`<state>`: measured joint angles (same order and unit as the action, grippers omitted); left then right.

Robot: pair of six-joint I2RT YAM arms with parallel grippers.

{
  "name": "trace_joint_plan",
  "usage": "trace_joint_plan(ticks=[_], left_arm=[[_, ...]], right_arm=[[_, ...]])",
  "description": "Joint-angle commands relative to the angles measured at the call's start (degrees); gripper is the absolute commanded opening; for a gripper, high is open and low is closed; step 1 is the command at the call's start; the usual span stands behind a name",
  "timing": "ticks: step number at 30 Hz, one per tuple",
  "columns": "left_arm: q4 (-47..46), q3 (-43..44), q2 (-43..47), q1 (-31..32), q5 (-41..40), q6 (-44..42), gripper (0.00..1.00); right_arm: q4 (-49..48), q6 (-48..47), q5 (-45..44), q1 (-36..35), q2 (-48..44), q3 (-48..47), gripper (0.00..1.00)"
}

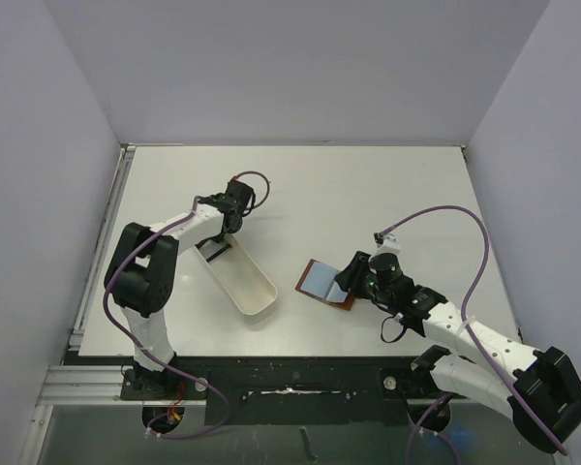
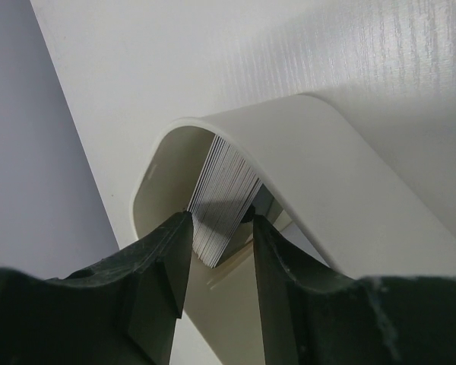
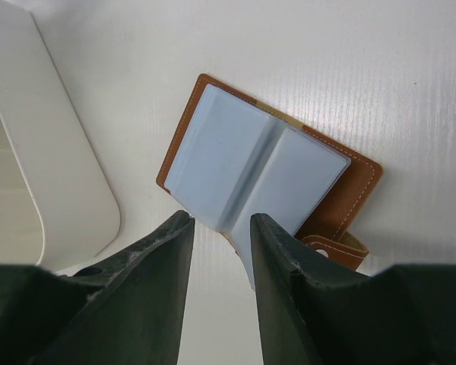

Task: Put the credit cards into the card holder
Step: Pick up the credit card from the storage box.

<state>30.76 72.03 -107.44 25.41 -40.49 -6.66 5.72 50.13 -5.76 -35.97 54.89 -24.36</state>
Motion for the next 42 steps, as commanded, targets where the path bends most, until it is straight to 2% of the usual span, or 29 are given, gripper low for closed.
trace_joint_plan(ticks=[1,8,18,28,31,35,42], left_arm=[[-1.83,1.99,-1.71,-0.03,-1.51,-0.46,0.32],[-1.15,2.58,-1.59,0.08,-2.42,-0.44,0.22],[-0.19,3.59,-0.32,0.32,-3.36,-0.38,0.18],[1.56,4.57,0.5,0.52,-2.11,0.26,0.06],[4.23,5.8,1.12,0.52,1.7,1.62,0.0],[10.2,8.72,1.33,0.67,5.8,4.59,0.0],[16.92,9.74,3.06,2.33,7.41,8.55,0.0]], right_arm=[[-2.29,-0.2,0.0,0.52,-1.26,0.3,0.37],[-2.52,-0.29,0.29,0.72,-1.28,0.54,0.37],[-2.99,-0.24,0.75,0.81,-1.08,0.73,0.37],[-3.0,-0.03,1.1,0.81,-1.1,0.76,0.37],[-2.9,0.05,1.46,0.79,-1.05,0.7,0.37],[-1.68,0.19,2.5,0.83,-1.37,0.54,0.37],[4.94,5.58,1.88,0.76,-1.09,0.39,0.36]])
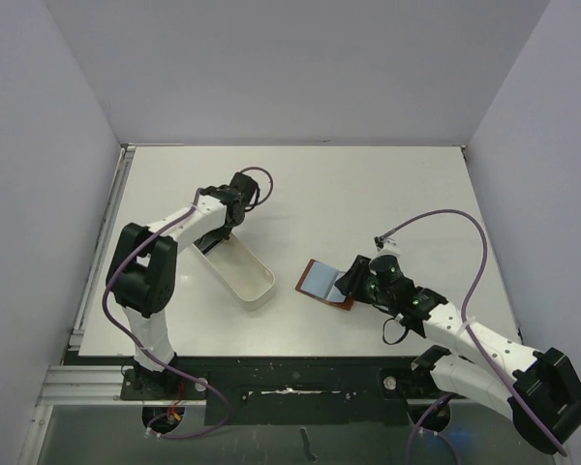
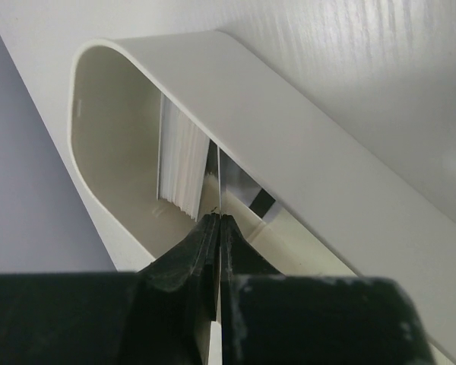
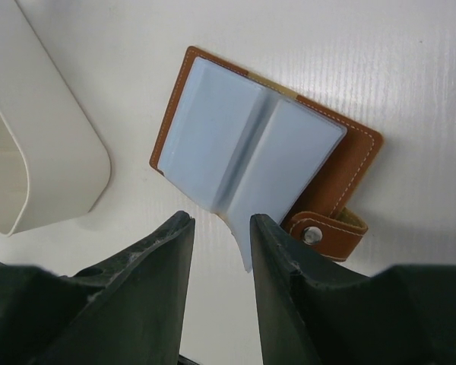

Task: Put the credit cards into the card holder
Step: Pick up the credit card from the storage box.

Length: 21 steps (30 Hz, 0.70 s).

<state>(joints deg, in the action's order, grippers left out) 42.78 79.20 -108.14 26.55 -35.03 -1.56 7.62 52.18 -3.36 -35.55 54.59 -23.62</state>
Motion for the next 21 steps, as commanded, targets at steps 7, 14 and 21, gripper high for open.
trace_joint_plan(ticks=[7,14,21], left_arm=[[4.7,2.14,8.55,1.36,7.56,6.68,0.0],[2.77,2.88,13.88,1.3,13.7,9.78,0.0],[-4.71,1.22,19.96,1.32,33.61,16.66,0.0]], right_arm=[[8.59,4.56,-7.37,0.79,1.08,-2.88,0.39],[6.14,0.81,-7.54,1.35,7.9,-4.88,0.4],[2.66,-4.54,-6.02,2.05,15.78,-6.3,0.28]])
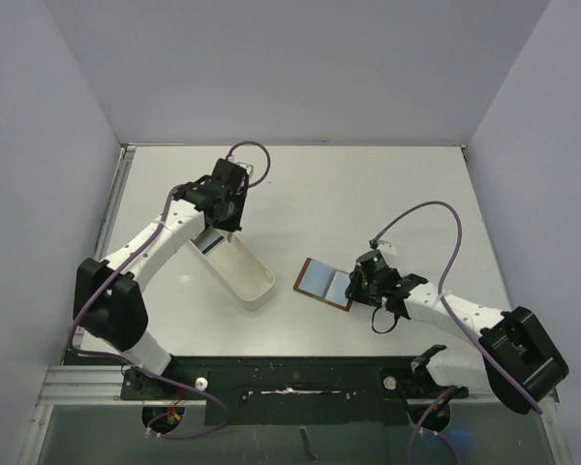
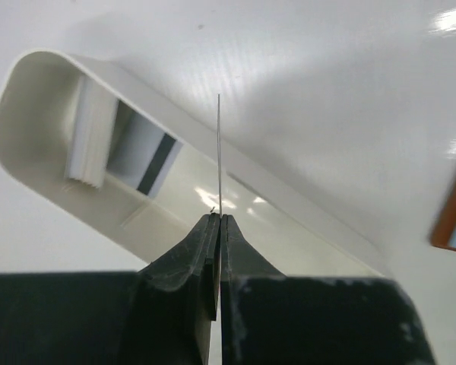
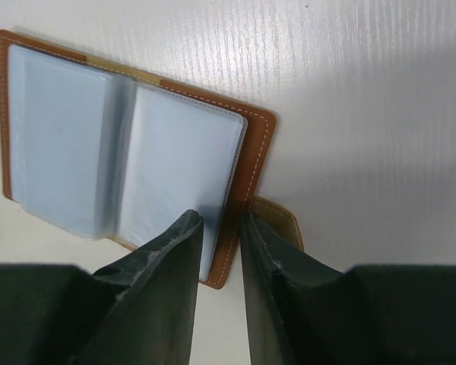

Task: Put the credit cards into the card holder
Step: Pick up the credit card from the storage box, then insert the credit card into the card holder.

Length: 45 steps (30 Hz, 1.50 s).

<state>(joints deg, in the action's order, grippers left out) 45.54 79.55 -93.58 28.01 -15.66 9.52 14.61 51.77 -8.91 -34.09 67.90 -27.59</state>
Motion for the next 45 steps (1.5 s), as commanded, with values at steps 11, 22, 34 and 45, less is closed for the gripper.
trace_joint_plan(ticks=[11,22,34,45], left_arm=[[-31.07,-10.22,8.39,3.0,40.87,25.78,0.0],[-41.44,-13.69,-0.65,10.02,44.31,34.03,0.0],[-38.85,-15.46,-4.99,11.0,42.73,34.77,0.0],[-39.72,-16.46,-9.02,13.3,40.7,36.59,0.0]], right_arm=[[-10.04,-15.11,6.32,4.96,5.62,-2.03,0.24],[-12.29,-13.59,10.99,6.83,4.58,0.35,0.24],[-13.22,-11.53,10.38,6.7,4.39,2.36,0.24],[-13.37,-10.34,10.2,6.73,3.25,3.46,0.24]])
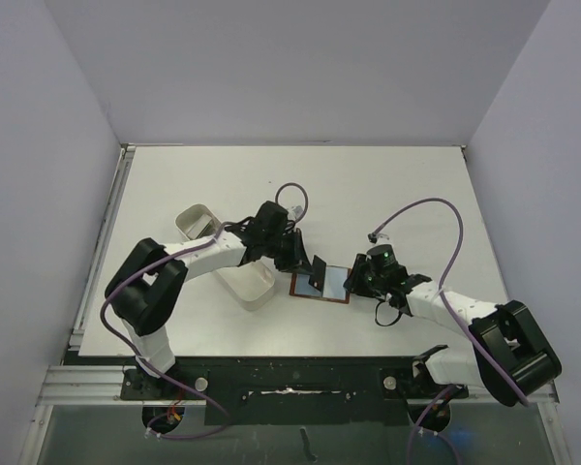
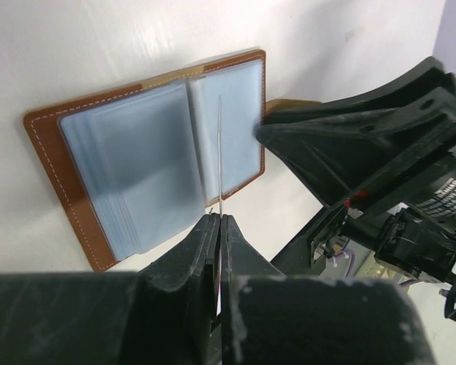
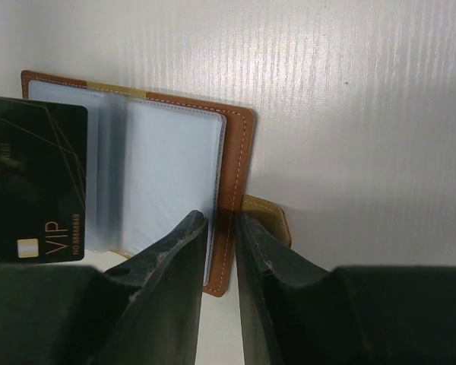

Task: Put the credit cards into the card holder
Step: Insert the credit card into the card holder.

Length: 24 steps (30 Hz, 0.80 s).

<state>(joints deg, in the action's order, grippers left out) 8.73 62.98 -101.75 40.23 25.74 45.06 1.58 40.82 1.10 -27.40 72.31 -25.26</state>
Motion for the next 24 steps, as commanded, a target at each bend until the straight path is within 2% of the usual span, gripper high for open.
trace_joint_plan(ticks=[1,24], left_arm=[[-2.85,0.06,-1.29,1.34,-0.77,1.17,0.0],[-4.23,-1.95,-4.85,2.9,-5.6,4.49,0.0]], right_arm=[[-0.43,0.68,0.21,-0.01,-1.2,1.29,0.24],[-1.29,3.0,-0.66,-1.76,-2.19,3.04,0.24]])
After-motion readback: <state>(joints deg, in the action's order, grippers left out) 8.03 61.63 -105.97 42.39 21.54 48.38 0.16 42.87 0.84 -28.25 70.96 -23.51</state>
